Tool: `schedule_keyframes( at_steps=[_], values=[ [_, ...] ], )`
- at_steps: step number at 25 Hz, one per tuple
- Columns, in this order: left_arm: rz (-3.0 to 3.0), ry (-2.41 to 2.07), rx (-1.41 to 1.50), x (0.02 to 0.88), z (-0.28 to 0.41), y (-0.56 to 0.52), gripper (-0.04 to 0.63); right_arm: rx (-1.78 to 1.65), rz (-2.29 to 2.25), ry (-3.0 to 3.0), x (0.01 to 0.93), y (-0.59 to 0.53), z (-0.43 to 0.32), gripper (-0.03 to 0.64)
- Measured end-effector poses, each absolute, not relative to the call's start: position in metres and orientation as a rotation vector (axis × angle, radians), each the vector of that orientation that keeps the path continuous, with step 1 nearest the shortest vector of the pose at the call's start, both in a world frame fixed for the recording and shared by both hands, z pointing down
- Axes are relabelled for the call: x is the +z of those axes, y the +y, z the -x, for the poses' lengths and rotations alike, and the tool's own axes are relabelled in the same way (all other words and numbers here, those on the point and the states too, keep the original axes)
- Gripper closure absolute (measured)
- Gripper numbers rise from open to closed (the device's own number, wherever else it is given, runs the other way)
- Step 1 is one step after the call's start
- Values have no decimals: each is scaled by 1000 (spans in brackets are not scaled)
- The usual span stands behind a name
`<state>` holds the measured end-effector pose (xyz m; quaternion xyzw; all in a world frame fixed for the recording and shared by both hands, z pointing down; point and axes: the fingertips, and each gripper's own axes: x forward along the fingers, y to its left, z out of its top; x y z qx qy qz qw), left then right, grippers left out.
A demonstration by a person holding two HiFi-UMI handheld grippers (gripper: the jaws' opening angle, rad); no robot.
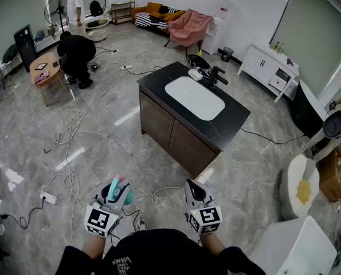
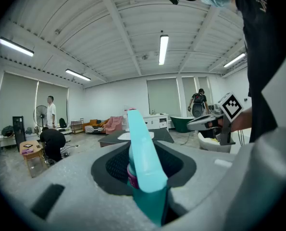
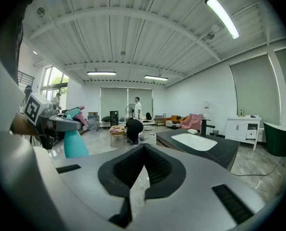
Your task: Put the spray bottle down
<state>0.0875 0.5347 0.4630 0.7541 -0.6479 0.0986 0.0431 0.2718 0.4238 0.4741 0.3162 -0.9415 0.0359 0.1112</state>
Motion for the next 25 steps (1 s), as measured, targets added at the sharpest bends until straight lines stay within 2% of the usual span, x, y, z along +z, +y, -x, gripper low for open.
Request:
schedule_keyframes(
  at_steps=[25],
  values=[
    [-2394, -1891, 278, 483, -3, 470, 460, 209, -1022, -2734, 496, 373, -202, 615]
  ],
)
